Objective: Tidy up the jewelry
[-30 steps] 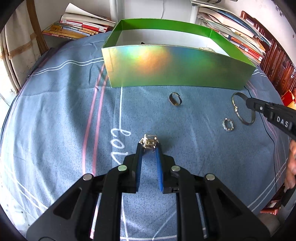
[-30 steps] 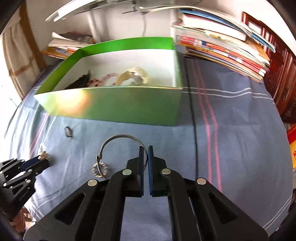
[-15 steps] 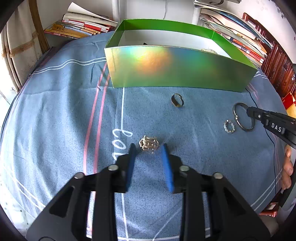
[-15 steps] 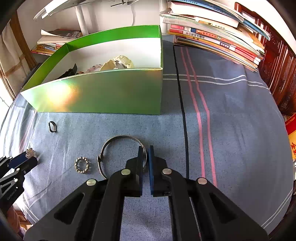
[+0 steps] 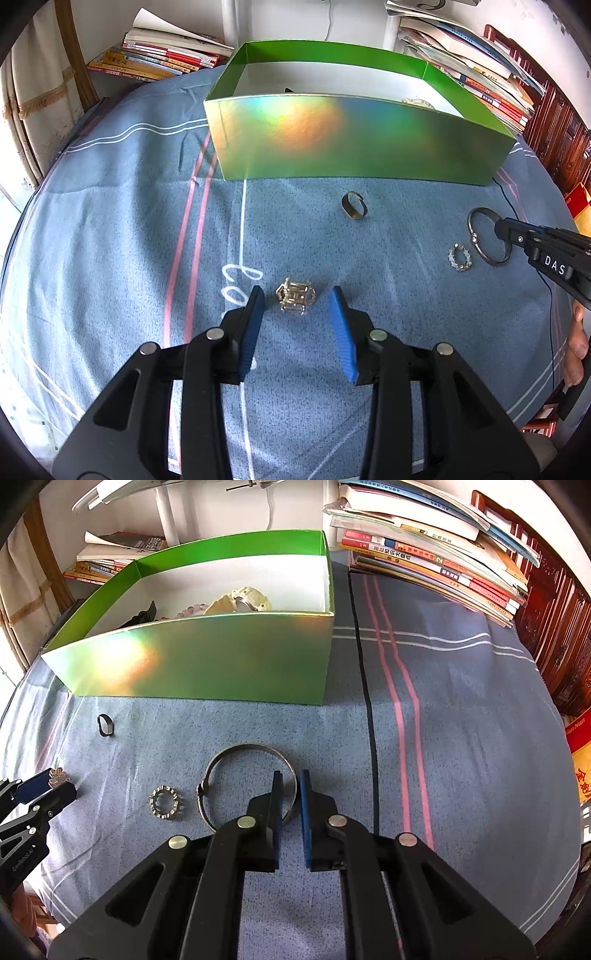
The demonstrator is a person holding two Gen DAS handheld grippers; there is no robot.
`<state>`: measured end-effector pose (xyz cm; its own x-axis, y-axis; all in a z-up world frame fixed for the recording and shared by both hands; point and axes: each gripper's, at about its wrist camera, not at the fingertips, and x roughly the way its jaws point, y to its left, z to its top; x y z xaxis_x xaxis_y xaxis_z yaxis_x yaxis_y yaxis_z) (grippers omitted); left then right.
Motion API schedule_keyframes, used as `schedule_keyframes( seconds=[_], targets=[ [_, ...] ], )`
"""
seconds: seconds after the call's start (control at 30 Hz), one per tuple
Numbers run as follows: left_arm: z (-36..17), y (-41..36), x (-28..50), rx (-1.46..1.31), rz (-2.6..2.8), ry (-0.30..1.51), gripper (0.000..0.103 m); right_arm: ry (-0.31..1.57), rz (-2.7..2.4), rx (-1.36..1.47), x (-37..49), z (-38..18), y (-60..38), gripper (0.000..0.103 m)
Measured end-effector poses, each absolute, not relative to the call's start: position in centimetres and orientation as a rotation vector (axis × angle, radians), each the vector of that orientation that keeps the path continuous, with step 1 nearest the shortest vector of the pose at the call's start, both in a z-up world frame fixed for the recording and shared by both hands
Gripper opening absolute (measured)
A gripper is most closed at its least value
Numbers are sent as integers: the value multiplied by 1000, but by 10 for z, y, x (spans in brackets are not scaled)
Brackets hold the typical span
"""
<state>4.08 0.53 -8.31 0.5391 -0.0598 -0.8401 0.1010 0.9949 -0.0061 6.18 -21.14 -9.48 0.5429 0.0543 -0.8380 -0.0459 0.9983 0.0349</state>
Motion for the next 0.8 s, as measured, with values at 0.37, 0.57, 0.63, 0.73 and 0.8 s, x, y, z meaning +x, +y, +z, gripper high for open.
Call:
schedule_keyframes(
  seconds=[0.37,0.57,0.63,0.73,0.8],
  targets=[
    [-84,3,41,59,-103,996,41,1005,61,22,63,-94,-213,9],
    [-84,2,41,61,-103,996,42,1005,57,12,64,-94,-212,10],
    [-84,2,41,61,-103,996,43,1004,56,12,64,-94,-211,10],
    [-84,1,41,62,-102,995,43,1003,55,9,63,-94,-211,10],
    [-84,1,41,61,-102,996,43,1005,53,12,64,-94,-211,10]
  ],
)
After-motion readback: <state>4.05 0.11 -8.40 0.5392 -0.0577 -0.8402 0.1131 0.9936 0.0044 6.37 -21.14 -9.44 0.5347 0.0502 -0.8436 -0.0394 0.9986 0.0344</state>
